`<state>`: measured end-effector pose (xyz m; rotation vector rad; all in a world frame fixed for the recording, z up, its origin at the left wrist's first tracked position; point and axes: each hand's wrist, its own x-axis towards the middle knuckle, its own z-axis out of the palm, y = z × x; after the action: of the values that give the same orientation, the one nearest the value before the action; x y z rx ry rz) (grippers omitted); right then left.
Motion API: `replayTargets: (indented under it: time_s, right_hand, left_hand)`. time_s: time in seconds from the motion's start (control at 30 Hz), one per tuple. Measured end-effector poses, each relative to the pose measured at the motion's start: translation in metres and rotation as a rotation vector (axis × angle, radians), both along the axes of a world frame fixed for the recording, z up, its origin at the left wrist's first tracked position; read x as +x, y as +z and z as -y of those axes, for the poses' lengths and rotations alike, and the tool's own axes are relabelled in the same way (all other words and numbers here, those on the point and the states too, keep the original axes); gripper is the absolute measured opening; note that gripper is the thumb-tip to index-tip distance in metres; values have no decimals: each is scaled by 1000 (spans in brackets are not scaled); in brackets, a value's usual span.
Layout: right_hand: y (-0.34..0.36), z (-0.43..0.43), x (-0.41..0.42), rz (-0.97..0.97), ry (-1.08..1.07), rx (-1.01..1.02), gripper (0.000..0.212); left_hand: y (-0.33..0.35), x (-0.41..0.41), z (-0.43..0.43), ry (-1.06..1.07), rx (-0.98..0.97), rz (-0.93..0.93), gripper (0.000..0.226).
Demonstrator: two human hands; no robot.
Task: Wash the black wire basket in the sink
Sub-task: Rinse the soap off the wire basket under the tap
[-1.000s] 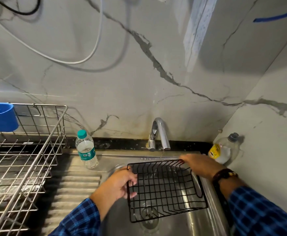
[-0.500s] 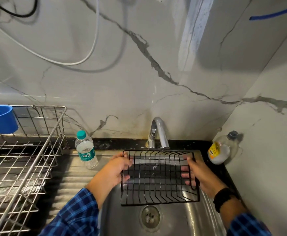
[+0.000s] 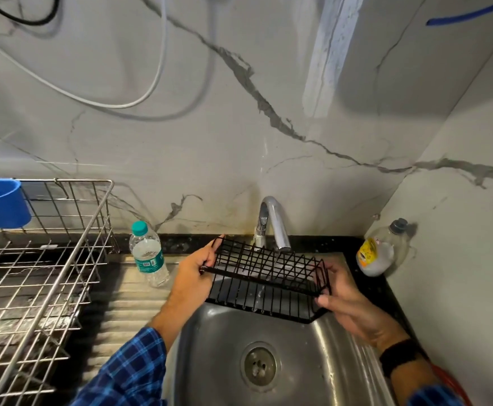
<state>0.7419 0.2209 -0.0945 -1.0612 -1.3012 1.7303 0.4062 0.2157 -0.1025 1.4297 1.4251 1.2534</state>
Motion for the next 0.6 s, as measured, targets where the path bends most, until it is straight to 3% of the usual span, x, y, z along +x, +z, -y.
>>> replayTargets:
  time_s: [0.03,0.1,0.2,0.27,0.3,0.37,0.43,0.5,0.57,0.6]
  right_hand:
    - [3,-2,3,6,14,-82,98]
    - [12,-4,-4,110,-83,-160,82]
    - [19,-6,-29,311,-212,-7,40]
    - [16,-4,-39,382,-326,80,39]
    - [16,-2,-39,399,-377,86,36]
    - [12,-2,-36,400,-455,95,23]
    - [11,-2,-31,385,-515,122,17]
    - [13,1,-30,396,-506,167,23]
    - [12,9,-27,417,-480,200,27]
    - [11,14,-26,427,-479,217,28]
  left_hand:
    - [-1,0,0,9,-6,29,51]
    - [3,3,1,-36,17,37,66]
    - [20,17,9,-136,113,-71,61]
    - [27,21,13,-170,96,-139,47]
    - [30,21,15,-198,22,-130,52]
    - [33,14,16,-320,-242,-22,93]
    - [34,4,17,-510,-460,-129,129]
    - [32,-9,15,-734,-546,-153,135]
    - [32,-18,16,-979,-535,252,117]
    - [30,-21,15,-988,-534,472,106]
